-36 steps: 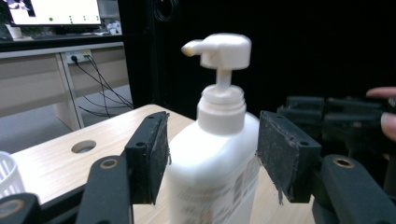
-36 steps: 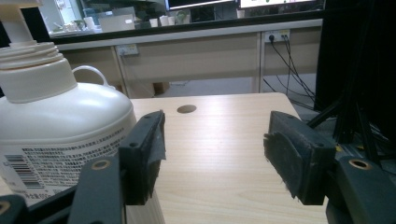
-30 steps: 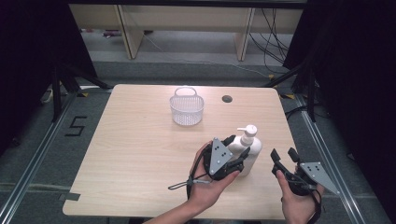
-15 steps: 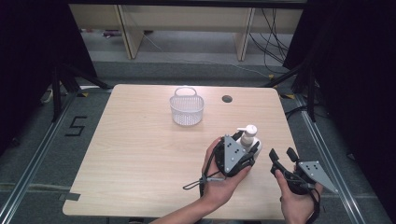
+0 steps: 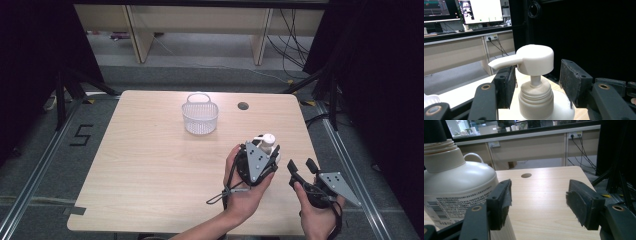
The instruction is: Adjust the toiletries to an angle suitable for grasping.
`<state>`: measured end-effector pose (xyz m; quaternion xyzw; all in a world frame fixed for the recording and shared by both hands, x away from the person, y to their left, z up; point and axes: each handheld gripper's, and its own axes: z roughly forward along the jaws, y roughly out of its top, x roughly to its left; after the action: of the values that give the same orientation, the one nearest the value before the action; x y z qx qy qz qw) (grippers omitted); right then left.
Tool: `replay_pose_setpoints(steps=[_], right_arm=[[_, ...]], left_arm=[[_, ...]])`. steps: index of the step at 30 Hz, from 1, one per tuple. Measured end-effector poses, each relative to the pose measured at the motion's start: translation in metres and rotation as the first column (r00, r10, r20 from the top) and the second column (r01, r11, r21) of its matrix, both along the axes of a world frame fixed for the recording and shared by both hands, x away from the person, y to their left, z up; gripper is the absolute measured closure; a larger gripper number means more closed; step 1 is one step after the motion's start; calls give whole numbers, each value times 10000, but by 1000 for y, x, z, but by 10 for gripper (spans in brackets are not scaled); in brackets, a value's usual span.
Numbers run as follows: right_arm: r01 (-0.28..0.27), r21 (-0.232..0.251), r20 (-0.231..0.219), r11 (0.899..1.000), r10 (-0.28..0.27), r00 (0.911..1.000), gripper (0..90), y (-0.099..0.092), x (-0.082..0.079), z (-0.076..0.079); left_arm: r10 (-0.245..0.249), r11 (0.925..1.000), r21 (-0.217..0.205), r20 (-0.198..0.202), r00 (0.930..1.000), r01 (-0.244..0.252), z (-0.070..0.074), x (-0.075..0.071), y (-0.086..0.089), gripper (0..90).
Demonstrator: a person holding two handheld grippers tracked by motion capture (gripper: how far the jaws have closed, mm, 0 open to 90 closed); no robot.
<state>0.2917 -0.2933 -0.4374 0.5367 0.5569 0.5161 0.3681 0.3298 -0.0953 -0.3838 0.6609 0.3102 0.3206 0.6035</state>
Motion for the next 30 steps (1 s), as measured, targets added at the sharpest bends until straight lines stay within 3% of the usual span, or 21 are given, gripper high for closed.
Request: replay_pose_setpoints(steps=[2,6,8,10,17,19,21,22,24,27,28,29,30], right_arm=[[-1,27,141,10000,1,9999,366,0,1,-1],[7,-46,-118,10000,-8,9999,366,0,0,-1],[-16,-249,-23,9997,15,10000,365,-1,1,-1],[-151,-70,120,9999,152,9998,365,0,2,-3],[-57,-139,-99,9999,55,9999,364,0,2,-4],[-86,58,-55,9999,87,9999,364,0,2,-4],[35,-31,-227,10000,-35,9997,364,-1,1,-4],[30,-125,-178,9999,-32,9998,364,-2,1,-4],[15,-205,-154,9998,-18,9999,364,-2,2,-5],[15,62,-108,10000,-14,9999,364,-1,2,-7],[45,-94,-265,9999,-48,9996,364,-2,2,-7],[-41,-67,-20,10000,41,10000,364,-2,4,-9],[15,3,-301,10000,-15,9995,364,-2,3,-8]], left_arm=[[34,10000,36,-3,10000,-34,0,1,0,474],[48,10000,-29,-19,10000,-49,2,3,0,505],[71,10000,-9,-51,10000,-71,2,4,0,525],[88,9999,-72,-71,9999,-89,2,5,0,550],[-58,9998,-164,-144,9999,55,2,6,1,590],[-142,9999,-21,-53,9999,142,4,7,5,592],[-163,9998,-73,-197,9997,162,4,7,7,592],[-211,9998,-3,-13,9998,211,4,8,8,593],[-245,9997,-8,-81,9997,244,6,7,12,593],[-315,9995,-21,37,9995,315,12,8,21,594],[-360,9993,-54,51,9993,360,14,9,25,594],[-407,9991,-119,64,9991,408,17,10,28,595],[-455,9989,-117,21,9990,455,20,11,32,595]])
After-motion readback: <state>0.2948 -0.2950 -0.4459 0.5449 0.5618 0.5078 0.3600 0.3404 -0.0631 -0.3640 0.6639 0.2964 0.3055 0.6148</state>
